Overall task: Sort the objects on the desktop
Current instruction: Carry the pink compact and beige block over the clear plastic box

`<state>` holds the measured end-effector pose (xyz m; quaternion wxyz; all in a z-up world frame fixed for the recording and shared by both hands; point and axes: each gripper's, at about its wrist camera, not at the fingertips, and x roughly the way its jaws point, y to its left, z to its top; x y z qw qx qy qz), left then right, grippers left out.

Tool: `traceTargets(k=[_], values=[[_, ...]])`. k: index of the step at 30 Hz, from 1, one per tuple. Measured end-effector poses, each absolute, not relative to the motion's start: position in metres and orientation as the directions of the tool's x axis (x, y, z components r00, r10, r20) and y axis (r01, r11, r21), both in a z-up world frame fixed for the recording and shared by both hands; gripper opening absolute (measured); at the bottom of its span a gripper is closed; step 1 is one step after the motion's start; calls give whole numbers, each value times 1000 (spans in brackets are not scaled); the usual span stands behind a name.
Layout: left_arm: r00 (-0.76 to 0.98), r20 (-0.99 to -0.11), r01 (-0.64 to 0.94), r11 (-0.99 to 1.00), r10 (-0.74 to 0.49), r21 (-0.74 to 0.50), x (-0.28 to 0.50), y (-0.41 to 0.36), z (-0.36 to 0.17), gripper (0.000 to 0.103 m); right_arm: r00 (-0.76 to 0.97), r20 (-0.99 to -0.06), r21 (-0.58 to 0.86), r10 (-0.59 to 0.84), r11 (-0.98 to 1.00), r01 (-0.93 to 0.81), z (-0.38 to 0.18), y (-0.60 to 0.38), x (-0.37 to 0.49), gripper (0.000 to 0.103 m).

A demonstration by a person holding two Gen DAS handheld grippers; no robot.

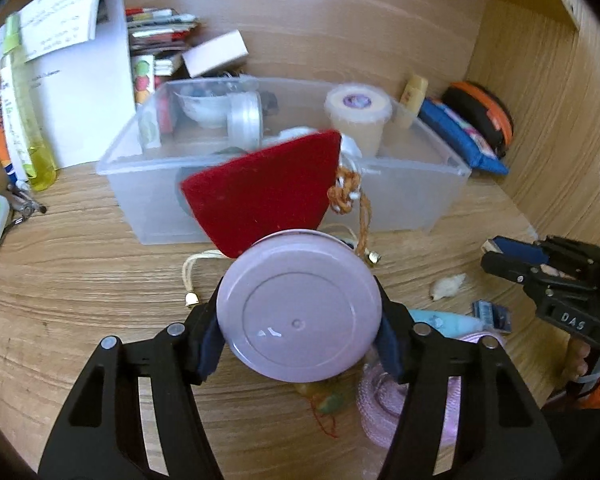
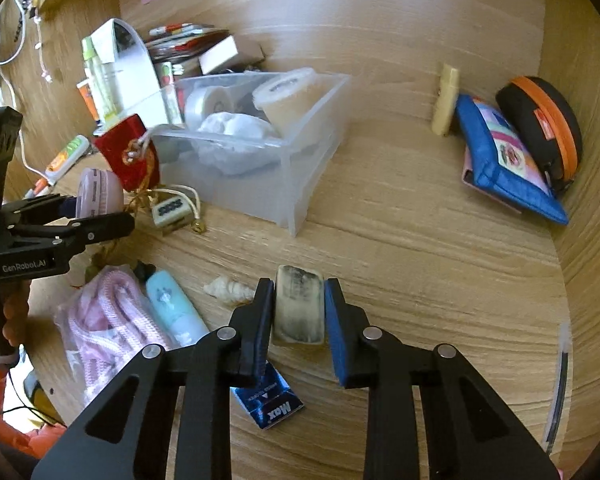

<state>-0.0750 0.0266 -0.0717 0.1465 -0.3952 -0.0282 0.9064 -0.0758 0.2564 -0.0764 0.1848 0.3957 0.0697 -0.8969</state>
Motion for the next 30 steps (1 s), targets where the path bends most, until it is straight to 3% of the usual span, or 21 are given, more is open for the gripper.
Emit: traceTargets(k=[30], values=[[-812,-528,-201,-969,248,-146,-61,-9,7,62,-737,-612,-79,-288,-904,419,-9,229,-90,23]])
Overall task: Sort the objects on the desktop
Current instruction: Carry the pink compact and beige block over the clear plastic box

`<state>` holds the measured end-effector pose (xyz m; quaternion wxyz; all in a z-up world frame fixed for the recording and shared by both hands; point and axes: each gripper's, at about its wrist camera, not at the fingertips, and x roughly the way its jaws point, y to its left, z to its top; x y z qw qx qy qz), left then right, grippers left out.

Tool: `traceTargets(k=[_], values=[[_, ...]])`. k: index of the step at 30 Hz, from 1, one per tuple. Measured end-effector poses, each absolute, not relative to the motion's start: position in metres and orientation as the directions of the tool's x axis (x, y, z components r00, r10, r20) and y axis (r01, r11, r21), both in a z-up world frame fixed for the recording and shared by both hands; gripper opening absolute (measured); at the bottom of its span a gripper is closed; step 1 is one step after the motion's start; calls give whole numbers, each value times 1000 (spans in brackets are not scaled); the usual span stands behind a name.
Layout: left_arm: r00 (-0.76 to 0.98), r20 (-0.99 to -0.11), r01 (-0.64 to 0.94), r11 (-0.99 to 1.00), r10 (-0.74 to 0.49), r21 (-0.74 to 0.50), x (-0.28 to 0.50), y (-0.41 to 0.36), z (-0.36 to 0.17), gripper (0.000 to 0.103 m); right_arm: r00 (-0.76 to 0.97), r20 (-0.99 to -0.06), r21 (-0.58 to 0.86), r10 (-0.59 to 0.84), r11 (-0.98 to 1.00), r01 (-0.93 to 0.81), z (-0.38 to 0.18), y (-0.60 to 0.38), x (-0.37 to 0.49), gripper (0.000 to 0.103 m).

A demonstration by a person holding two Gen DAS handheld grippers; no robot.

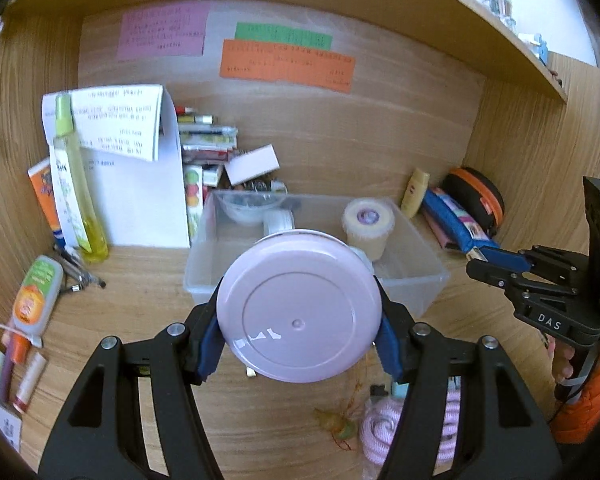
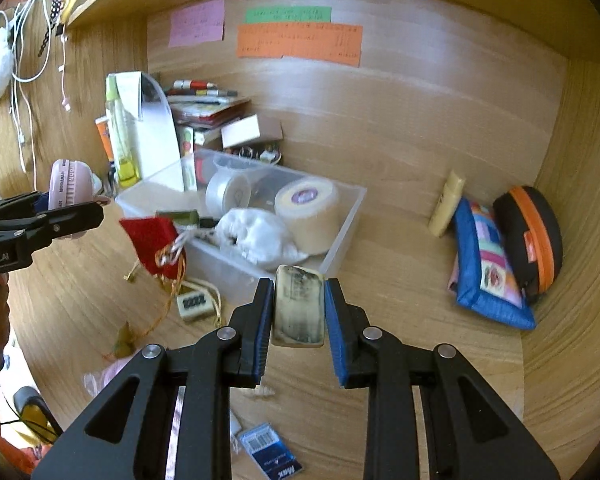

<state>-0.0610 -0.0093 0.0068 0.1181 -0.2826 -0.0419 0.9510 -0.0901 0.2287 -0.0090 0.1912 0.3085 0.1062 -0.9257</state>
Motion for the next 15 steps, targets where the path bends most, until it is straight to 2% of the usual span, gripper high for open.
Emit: traceTargets(k=[15], values=[[-856,-464,-180,-973,227,-144,-82,-31,42,62,-774,-547,-116,-318,-887,447,23,205,-107,23]])
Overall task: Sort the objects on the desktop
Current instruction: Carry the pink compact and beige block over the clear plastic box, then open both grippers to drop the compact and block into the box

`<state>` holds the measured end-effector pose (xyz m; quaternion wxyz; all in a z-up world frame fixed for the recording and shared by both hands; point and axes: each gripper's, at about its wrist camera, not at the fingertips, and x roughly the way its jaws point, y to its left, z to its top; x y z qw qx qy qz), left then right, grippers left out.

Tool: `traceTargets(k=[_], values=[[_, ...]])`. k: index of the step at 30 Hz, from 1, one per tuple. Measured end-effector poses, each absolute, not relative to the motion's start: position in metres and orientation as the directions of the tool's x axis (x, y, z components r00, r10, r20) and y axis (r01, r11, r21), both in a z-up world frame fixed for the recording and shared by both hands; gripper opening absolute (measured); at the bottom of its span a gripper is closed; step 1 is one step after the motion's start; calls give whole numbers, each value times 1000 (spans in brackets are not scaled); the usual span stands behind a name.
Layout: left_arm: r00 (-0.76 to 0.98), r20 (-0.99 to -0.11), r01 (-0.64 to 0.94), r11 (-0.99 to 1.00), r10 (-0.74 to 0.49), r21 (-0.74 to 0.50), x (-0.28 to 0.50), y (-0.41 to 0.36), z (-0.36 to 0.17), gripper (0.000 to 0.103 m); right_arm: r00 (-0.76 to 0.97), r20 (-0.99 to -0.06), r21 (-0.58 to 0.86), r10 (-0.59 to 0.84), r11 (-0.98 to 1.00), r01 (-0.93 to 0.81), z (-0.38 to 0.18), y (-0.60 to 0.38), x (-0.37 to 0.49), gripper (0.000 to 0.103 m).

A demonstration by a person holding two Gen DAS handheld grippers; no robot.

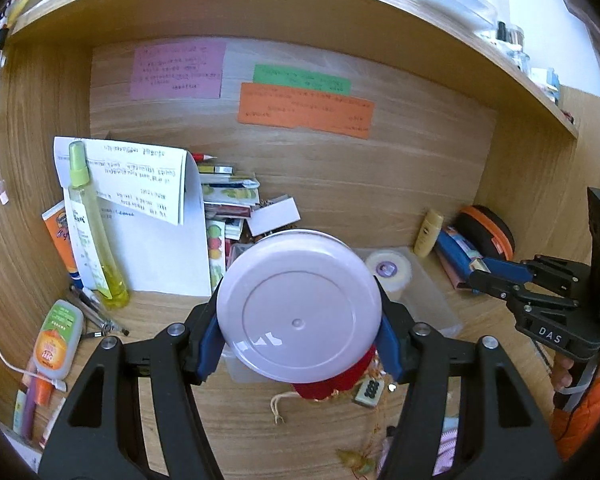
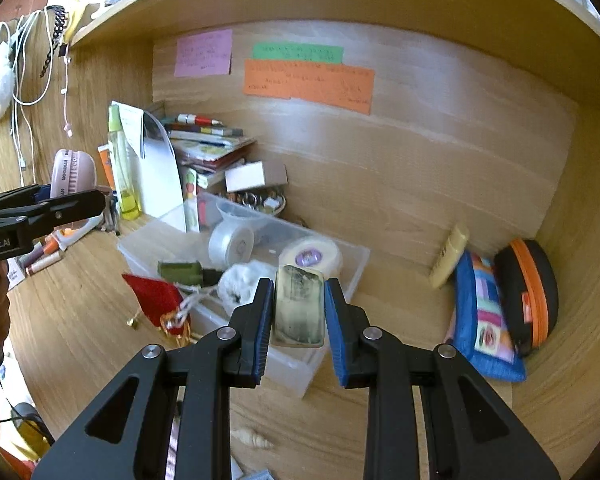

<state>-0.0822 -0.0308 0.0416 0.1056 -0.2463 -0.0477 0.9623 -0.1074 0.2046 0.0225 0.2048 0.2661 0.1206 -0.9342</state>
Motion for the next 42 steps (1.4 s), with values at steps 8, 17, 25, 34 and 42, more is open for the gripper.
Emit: traceTargets(k=[8,17,25,34,42], values=[[-846,-485,-172,-974,221,-144,-109,-39,43,62,-761,-543,-93,-356,-875,476,29,189,-132,23],[-809,-541,-175,-973,229,-151,-139,-32,25,62,-713,-584,-28,-389,-868,496,10,177,-163,23],[-760,-605,-183,-971,239,-154,-162,-22,-2,62,-672,-632,15,-386,-873,487,-14,191,-174,23],[-692,-663,-224,-958,286,-180,-185,-2,-24,62,-674,-646,-3,-357,-882,471,-23,193,-178,23],[-635,-713,-249,-953,297,-175,-191,13,-40,62,-713,-623,-40,-321,-898,439,-21,193,-175,51]])
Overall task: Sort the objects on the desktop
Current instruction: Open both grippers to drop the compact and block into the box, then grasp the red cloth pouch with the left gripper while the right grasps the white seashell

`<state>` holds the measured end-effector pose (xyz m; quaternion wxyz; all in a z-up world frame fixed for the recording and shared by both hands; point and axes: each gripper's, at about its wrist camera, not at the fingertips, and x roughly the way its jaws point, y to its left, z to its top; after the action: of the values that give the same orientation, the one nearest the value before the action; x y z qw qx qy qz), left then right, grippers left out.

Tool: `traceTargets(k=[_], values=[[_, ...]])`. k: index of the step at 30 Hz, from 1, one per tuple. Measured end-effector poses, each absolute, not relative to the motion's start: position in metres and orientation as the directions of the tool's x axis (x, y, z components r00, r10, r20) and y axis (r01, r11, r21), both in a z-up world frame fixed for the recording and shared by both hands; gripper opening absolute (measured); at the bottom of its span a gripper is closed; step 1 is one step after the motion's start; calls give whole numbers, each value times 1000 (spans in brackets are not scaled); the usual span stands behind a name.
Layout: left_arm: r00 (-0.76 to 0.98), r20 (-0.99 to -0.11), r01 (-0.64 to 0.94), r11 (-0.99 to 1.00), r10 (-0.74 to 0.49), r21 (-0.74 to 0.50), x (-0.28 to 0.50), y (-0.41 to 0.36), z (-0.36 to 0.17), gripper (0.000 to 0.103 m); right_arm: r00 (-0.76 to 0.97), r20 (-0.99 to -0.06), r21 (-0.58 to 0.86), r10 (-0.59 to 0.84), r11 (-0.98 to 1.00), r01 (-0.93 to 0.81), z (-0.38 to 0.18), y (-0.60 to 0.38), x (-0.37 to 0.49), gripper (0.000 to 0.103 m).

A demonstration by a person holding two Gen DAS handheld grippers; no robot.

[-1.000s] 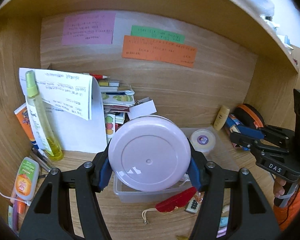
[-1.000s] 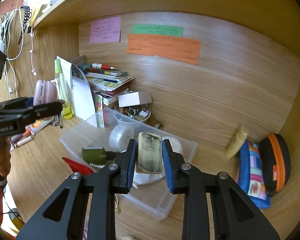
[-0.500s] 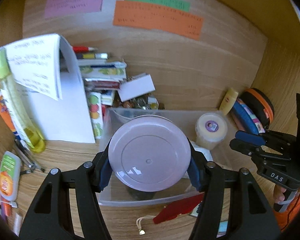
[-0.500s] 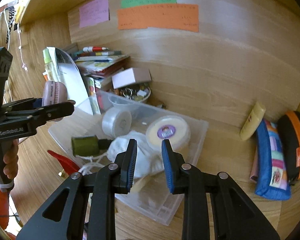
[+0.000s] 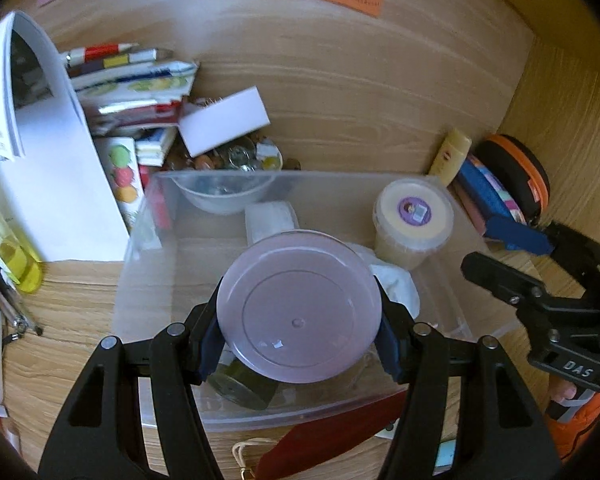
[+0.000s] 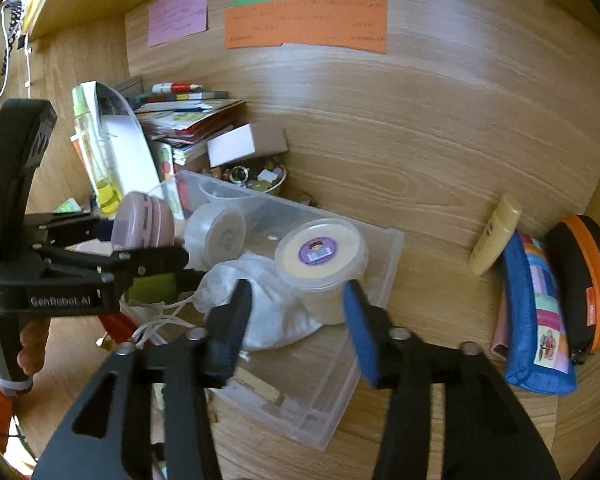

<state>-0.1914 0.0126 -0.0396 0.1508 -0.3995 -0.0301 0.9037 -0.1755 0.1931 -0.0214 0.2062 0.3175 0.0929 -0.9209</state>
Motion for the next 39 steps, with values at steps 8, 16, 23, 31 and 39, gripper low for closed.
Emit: traceTargets(k=[8,16,23,31,39], values=[[-608,-740,-253,-953,288,-164,-194,19,-50,62,-744,-596,-56,-301,-909,413,-17,194,-173,68],[-644,-718,-244,-960,265,-136,-186,20,-39,74,-747,-596,-67,-294,-909,411,-17,192,-172,79],[-694,-684,-202,-973,224,-114,-173,11,-20,92,-738,-601,-47,-307,-908,416,-18,195,-172,82],[-722,-668,-136,-984,181,-119,-151,-14,-12,94,-722,-587,15,-365,-897,441,-8,198,-169,85],[-731,-661,-100,-985,169,-140,-121,-37,-15,94,-751,-551,20,-364,-906,424,8,205,-156,89]])
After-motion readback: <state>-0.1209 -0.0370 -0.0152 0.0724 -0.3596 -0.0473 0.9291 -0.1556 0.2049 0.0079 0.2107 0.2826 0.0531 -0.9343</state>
